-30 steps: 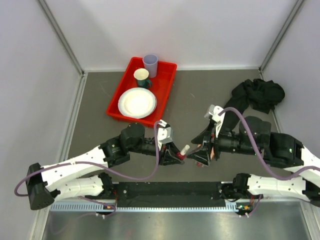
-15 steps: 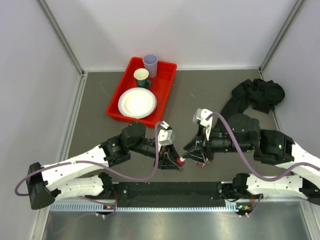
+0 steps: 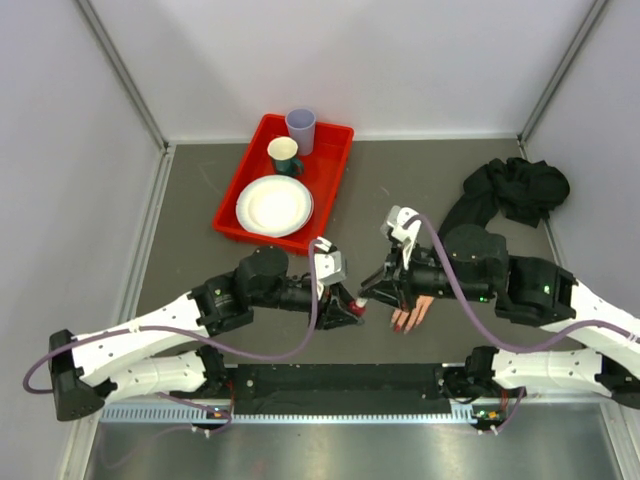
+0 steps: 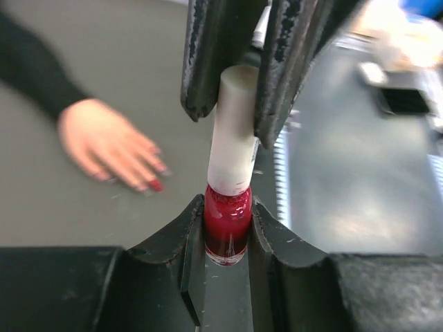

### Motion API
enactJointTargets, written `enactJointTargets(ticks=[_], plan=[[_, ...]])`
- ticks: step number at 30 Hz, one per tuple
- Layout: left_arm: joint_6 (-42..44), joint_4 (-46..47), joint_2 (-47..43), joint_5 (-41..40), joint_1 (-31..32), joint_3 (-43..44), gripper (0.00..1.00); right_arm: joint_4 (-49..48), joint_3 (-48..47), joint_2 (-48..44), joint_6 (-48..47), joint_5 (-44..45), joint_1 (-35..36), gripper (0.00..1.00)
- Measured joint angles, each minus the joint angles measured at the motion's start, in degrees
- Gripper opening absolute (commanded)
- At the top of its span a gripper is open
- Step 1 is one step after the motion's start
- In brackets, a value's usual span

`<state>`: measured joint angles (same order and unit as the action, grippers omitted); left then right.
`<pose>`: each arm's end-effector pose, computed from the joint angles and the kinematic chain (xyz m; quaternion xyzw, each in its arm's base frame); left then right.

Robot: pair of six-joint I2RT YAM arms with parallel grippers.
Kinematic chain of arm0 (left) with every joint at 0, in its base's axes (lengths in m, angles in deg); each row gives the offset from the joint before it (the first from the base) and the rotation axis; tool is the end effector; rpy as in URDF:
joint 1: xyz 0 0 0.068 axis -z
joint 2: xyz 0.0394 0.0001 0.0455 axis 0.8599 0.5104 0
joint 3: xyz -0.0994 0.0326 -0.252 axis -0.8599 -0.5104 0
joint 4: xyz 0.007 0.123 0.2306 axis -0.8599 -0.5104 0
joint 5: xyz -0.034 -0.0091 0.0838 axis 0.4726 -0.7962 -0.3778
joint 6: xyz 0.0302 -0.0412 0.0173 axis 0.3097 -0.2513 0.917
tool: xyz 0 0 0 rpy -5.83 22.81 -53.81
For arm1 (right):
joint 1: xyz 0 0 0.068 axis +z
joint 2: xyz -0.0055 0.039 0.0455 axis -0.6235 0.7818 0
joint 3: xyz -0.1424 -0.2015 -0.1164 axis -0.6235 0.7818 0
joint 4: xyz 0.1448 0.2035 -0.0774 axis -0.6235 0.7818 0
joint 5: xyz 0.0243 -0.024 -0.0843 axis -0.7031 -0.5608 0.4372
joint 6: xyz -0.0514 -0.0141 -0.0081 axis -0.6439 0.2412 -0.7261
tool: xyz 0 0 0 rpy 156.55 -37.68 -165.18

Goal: Paint the nails

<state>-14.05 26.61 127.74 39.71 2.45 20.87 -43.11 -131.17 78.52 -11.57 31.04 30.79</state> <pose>0.0881 -0.2036 0.3384 0.4871 0.5953 -0.5225 0.3678 0.0564 0.1591 0.4287 -0.4175 0.7052 0.3994 0.4108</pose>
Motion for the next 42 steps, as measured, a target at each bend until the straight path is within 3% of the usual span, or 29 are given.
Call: enactJointTargets(ticks=[5,8,13,14,16,17,19,20,25,28,34,42], plan=[[2.19,-2.51,-0.76,-18.10,0.28,0.55,0.00,-2.58,0.94,3.23,13.64,17.40,0.26,0.00],[4.17,-0.83,-0.28,-26.32,0.44,-1.42,0.00,-0.52,-1.11,8.87,26.49,36.46,6.32,0.00],[5.81,1.51,3.61,-33.90,0.26,-3.04,0.00,5.66,-6.03,18.73,37.27,52.11,9.38,0.00],[5.99,1.84,4.24,-34.34,0.26,-3.06,0.00,6.32,-6.01,19.15,38.12,53.11,9.49,0.03],[6.16,2.71,4.81,-34.18,0.28,-3.06,0.00,6.80,-5.77,18.91,39.32,54.16,9.55,0.22],[6.19,3.17,4.63,-33.88,0.28,-3.06,0.00,6.75,-5.77,18.51,39.50,54.16,9.55,0.39],[5.90,5.46,3.78,-32.87,0.24,-3.69,0.00,4.90,-4.90,16.63,39.23,52.54,9.55,0.52],[5.81,6.25,3.04,-32.61,0.07,-4.00,0.00,4.50,-4.07,15.06,38.16,50.34,9.73,0.65],[4.39,7.48,-3.85,-28.15,-1.01,-5.05,0.00,4.00,-1.49,5.92,28.87,41.27,10.10,0.95],[3.80,7.15,-6.62,-22.14,-1.01,-5.03,0.00,3.13,-1.25,-0.39,19.87,34.32,9.99,0.96],[1.49,4.02,-3.45,-2.71,-1.03,-2.01,0.00,1.55,-1.22,-8.81,6.32,17.44,8.09,0.81],[-0.24,0.70,3.04,11.34,-0.98,2.47,0.00,0.44,-1.51,-5.11,-0.74,4.96,7.58,0.71]])
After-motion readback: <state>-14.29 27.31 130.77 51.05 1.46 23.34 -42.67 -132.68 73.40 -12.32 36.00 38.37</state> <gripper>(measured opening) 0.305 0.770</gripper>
